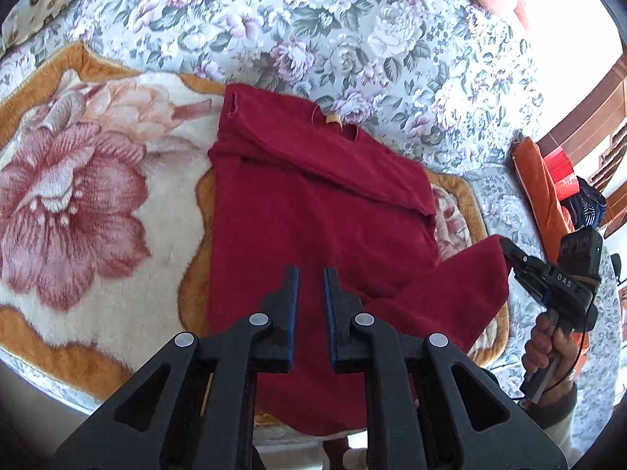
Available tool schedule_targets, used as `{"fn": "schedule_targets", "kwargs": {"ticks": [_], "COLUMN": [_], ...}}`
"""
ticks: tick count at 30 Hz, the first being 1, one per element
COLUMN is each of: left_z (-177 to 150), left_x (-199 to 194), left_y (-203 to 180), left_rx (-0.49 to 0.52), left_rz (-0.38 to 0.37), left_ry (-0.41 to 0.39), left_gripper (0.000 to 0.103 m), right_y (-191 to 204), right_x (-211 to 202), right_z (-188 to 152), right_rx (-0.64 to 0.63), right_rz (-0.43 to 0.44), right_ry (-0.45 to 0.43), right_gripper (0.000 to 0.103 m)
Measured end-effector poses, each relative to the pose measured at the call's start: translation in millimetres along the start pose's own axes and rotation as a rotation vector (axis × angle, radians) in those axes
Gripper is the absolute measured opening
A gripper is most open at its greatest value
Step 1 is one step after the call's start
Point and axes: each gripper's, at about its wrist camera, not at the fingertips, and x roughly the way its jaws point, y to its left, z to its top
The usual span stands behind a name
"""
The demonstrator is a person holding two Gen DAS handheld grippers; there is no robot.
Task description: Fold small clothes
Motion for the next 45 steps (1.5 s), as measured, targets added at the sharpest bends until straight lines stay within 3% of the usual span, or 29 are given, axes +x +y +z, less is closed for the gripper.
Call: {"fn": "schedule_targets", "kwargs": {"ticks": [1,3,4,5,10,14,17,18,20,24,28,34,38,41,45], "left_z": [-7.4,-23.9,-33.5,-42.7,-74.2,-91.5,-98.9,-98.1,-93.2,-75.6,-35.9,63.8,129.5,169.9,201.7], "left_x": [2.5,6.6,8.4,9.8,30.4,54.7,65.0,63.0,58.1,36.8,14.4,19.5,56.3,92.1,141.2], "left_y": [4.7,11.0,15.2,19.3,28.9,29.8,20.6,18.3,15.0,2.0,-3.4,-6.9,-5.2,-0.8,15.0], "left_rx": [-0.020,-0.069,-0.101,-0.137,-0.240,-0.351,-0.331,-0.316,-0.276,-0.193,-0.162,-0.146,-0.154,-0.150,-0.184], "left_rz": [0.007,-0.003,-0.015,-0.027,-0.022,-0.161,-0.163,-0.159,-0.181,-0.179,-0.221,-0.208,-0.181,-0.137,-0.070], "left_ry": [0.033,0.069,0.079,0.080,0.122,0.154,0.146,0.139,0.145,0.102,0.023,-0.072,-0.065,-0.067,0.022], "left_gripper": [0.017,0.049,0.071,0.078,0.078,0.078,0.076,0.071,0.029,0.017,0.016,0.016,0.016,0.016,0.019], "right_y": [-2.6,-8.2,-11.6,-15.1,-26.3,-28.9,-33.9,-33.6,-32.2,-26.9,-22.4,-22.0,-34.4,-65.3,-117.7], "right_x": [2.2,2.7,2.8,2.8,1.2,-0.1,-2.3,-3.6,-6.1,-10.9,-10.7,9.2,48.2,88.1,146.9], "right_z": [-0.7,-4.8,-7.4,-9.2,-12.8,-15.7,-19.1,-20.5,-21.4,-14.1,5.9,65.1,105.7,131.2,150.1], "right_rx": [0.000,0.008,0.014,0.022,0.044,0.046,0.060,0.058,0.054,0.048,0.048,0.052,0.048,0.103,0.206], "right_rz": [-0.003,0.004,0.005,0.005,0.001,-0.003,-0.002,-0.001,0.004,0.030,0.035,0.019,-0.044,-0.103,-0.232], "right_ry": [0.004,0.007,0.008,0.009,0.016,0.016,0.018,0.019,0.021,0.009,-0.028,-0.088,-0.089,-0.093,0.016], "right_gripper": [0.006,0.006,0.006,0.006,0.006,0.006,0.006,0.006,0.006,0.006,0.006,0.006,0.006,0.006,0.013]}}
